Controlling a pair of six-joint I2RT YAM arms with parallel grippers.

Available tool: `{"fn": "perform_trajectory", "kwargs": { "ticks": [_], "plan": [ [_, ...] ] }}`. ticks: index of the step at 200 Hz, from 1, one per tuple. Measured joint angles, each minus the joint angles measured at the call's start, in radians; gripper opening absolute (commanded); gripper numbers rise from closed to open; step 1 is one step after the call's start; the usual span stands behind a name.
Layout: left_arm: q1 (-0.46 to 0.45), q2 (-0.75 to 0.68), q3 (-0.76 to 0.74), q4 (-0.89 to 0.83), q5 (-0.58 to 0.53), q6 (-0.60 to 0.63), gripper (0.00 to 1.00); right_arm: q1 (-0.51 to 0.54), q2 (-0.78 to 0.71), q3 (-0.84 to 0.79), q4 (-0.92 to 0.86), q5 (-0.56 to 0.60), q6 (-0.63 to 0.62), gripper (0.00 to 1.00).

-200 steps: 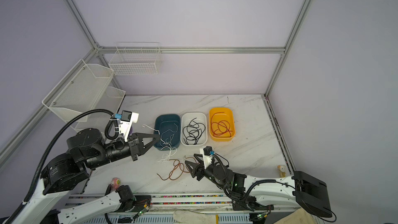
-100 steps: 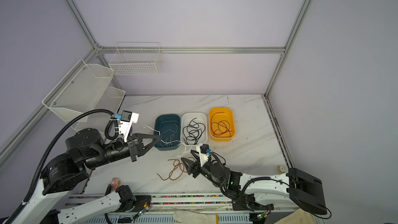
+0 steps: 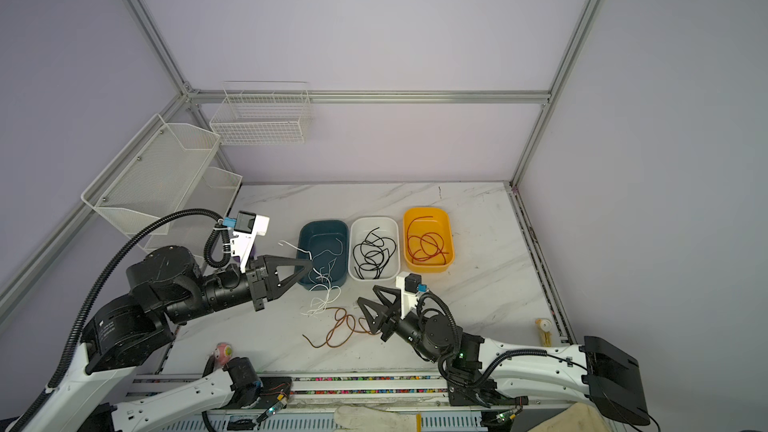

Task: Untangle the cables
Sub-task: 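Lift the white wire with the left gripper while the right gripper releases it, then carry the white wire to the teal bin with left gripper while right withdraws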

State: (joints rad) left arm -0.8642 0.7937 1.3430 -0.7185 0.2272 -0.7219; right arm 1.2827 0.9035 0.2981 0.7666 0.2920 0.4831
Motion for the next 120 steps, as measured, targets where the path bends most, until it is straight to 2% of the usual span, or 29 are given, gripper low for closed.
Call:
{"fn": "perform_trajectory", "kwargs": {
  "ticks": [70, 120],
  "plan": [
    [0.0, -0.005, -0.018, 0.004, 0.014, -0.001, 0.0, 0.0, 0.065, 0.135, -0.087, -0.043, 0.211, 0.6],
    [0.0, -0.002, -0.028, 0.007, 0.026, -0.001, 0.0, 0.0, 0.004, 0.151, -0.128, -0.02, 0.291, 0.5]
  ]
}}
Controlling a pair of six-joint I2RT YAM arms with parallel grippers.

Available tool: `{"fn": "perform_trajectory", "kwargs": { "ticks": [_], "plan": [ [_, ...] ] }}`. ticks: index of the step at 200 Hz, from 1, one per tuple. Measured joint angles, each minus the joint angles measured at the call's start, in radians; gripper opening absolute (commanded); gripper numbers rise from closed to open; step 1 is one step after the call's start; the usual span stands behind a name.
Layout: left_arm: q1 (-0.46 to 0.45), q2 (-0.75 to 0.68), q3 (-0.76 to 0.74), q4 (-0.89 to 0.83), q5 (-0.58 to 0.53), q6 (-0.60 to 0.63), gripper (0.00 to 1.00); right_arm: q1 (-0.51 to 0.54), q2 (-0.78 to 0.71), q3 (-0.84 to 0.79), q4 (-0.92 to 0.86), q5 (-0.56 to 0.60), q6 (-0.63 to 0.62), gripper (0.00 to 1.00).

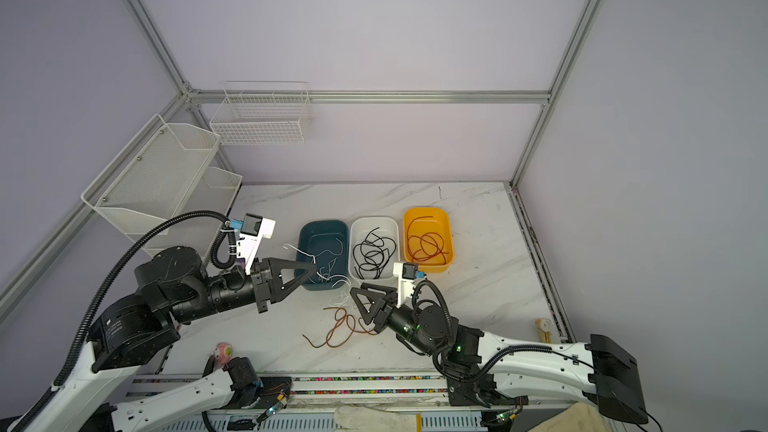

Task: Untangle the cables
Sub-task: 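Carry the white wire to the teal bin with left gripper while right withdraws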

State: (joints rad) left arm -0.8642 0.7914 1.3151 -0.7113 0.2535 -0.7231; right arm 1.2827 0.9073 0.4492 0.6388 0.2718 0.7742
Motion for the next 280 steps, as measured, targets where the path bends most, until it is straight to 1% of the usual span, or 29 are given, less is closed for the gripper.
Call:
{"fn": "perform_trajectory", "kwargs": {
  "ticks": [38, 73, 88, 117, 160, 185, 280],
  "plan": [
    [0.0, 0.0, 0.0, 0.003, 0.004, 0.0, 0.0, 0.0, 0.008, 0.0, -0.002, 0.016, 0.039, 0.49],
    [0.0, -0.003, -0.003, 0.01, 0.005, 0.0, 0.0, 0.0, 0.076, 0.024, -0.023, -0.015, 0.071, 0.49],
    [0.0, -0.006, -0.005, 0.011, 0.005, -0.001, 0.0, 0.0, 0.1, 0.044, -0.042, -0.032, 0.083, 0.47],
    [0.0, -0.01, -0.005, 0.014, 0.005, -0.002, 0.0, 0.0, 0.106, 0.052, -0.051, -0.05, 0.102, 0.37],
    [0.0, -0.013, -0.007, 0.014, 0.005, -0.003, 0.0, 0.0, 0.08, 0.051, -0.056, -0.031, 0.112, 0.36],
    [0.0, -0.016, -0.017, 0.015, 0.006, -0.009, 0.0, 0.0, 0.073, 0.05, -0.055, -0.017, 0.113, 0.33],
    [0.0, -0.037, -0.022, 0.015, 0.006, -0.026, 0.0, 0.0, 0.079, 0.042, -0.051, 0.002, 0.117, 0.1]
  ]
}}
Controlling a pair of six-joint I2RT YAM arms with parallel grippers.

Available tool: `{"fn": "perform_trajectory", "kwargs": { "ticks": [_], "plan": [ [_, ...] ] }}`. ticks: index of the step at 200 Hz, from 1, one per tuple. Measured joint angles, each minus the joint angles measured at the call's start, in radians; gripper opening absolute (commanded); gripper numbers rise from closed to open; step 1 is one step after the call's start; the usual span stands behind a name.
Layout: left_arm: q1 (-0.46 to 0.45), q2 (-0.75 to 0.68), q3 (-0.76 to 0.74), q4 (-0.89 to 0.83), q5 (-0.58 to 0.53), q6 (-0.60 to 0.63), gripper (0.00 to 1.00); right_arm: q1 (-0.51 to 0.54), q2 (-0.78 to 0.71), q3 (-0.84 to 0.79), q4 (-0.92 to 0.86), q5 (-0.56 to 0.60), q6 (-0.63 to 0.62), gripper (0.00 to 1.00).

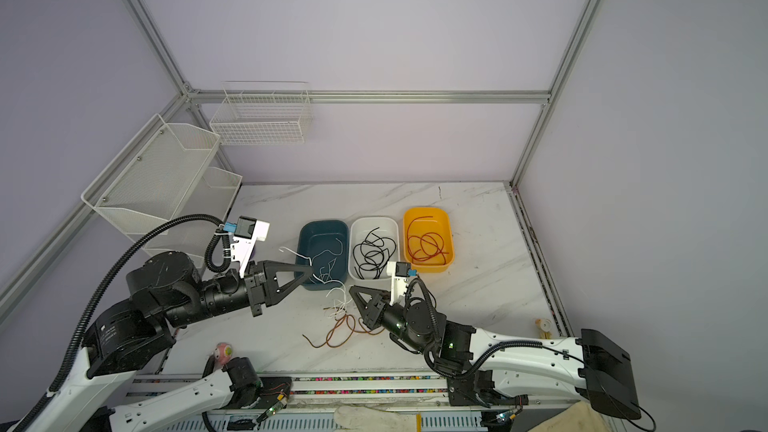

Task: Untangle the cables
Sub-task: 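Carry the white wire to the teal bin with left gripper while right withdraws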

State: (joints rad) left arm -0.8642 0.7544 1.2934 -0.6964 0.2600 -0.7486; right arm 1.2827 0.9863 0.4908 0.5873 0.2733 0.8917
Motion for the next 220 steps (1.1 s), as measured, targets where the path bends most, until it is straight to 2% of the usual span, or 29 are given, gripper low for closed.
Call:
{"fn": "perform_trajectory", "kwargs": {
  "ticks": [47, 112, 168, 220],
  "plan": [
    [0.0, -0.016, -0.009, 0.0, 0.0, 0.0, 0.0, 0.0, -0.04, -0.028, -0.002, 0.025, 0.005, 0.0],
    [0.0, -0.036, -0.003, -0.049, -0.022, 0.013, 0.0, 0.0, -0.146, -0.1, -0.065, 0.137, 0.066, 0.0],
    [0.0, -0.055, 0.088, -0.185, -0.097, 0.06, 0.0, -0.021, -0.295, -0.212, -0.201, 0.286, 0.145, 0.0],
    [0.0, -0.056, 0.217, -0.277, -0.169, 0.102, 0.0, -0.061, -0.311, -0.256, -0.292, 0.321, 0.191, 0.0]
  ]
}}
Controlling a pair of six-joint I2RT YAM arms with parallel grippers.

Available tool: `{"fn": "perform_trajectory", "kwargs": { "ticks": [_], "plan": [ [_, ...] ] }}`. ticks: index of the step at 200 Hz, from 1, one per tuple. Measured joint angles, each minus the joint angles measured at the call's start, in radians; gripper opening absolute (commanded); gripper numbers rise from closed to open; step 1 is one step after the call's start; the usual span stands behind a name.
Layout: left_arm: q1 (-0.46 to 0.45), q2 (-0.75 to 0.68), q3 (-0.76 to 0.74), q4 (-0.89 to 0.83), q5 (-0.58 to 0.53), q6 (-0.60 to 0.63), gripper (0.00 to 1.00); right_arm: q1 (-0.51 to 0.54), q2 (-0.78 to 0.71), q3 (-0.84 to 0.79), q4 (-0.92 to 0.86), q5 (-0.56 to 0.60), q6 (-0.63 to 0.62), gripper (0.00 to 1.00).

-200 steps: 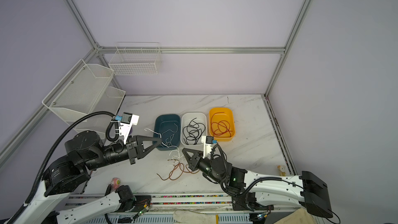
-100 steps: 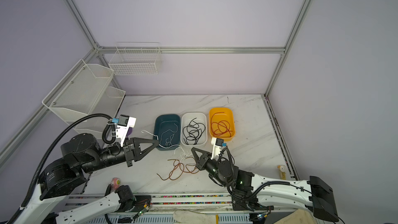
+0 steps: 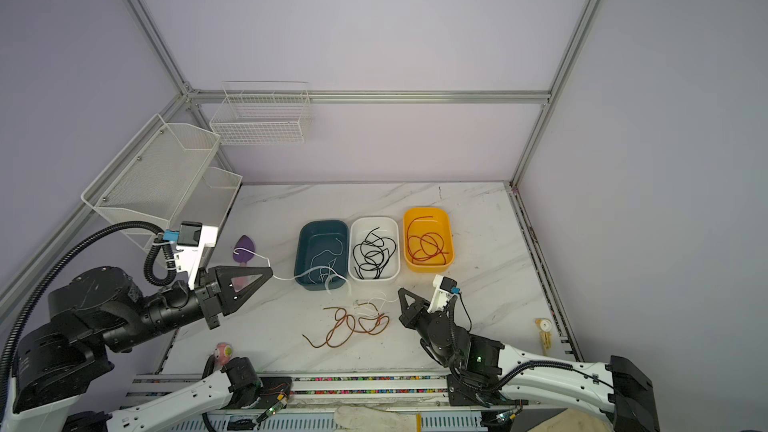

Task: Untangle the cables
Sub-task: 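Carry the white wire to the teal bin with left gripper while right withdraws, then lower the held white wire with the left gripper over the teal bin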

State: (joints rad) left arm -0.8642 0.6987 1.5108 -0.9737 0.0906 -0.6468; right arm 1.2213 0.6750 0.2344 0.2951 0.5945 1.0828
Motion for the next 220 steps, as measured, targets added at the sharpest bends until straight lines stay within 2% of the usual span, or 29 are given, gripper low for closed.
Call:
{"fn": "perform_trajectory", "kwargs": {
  "ticks": [47, 86, 145, 220],
  "plan": [
    [0.0, -0.002, 0.066, -0.021, -0.044, 0.026, 0.0, -0.045, 0.053, -0.007, -0.055, -0.03, 0.031, 0.0],
    [0.0, 0.002, 0.073, -0.039, -0.062, 0.049, 0.0, -0.067, 0.036, -0.009, -0.071, -0.065, 0.026, 0.0],
    [0.0, 0.025, 0.073, -0.054, -0.095, 0.095, 0.0, -0.073, -0.026, 0.03, -0.135, -0.097, -0.077, 0.0],
    [0.0, 0.097, 0.044, -0.055, -0.152, 0.178, 0.0, -0.076, -0.097, 0.149, -0.266, -0.051, -0.189, 0.0]
  ]
}}
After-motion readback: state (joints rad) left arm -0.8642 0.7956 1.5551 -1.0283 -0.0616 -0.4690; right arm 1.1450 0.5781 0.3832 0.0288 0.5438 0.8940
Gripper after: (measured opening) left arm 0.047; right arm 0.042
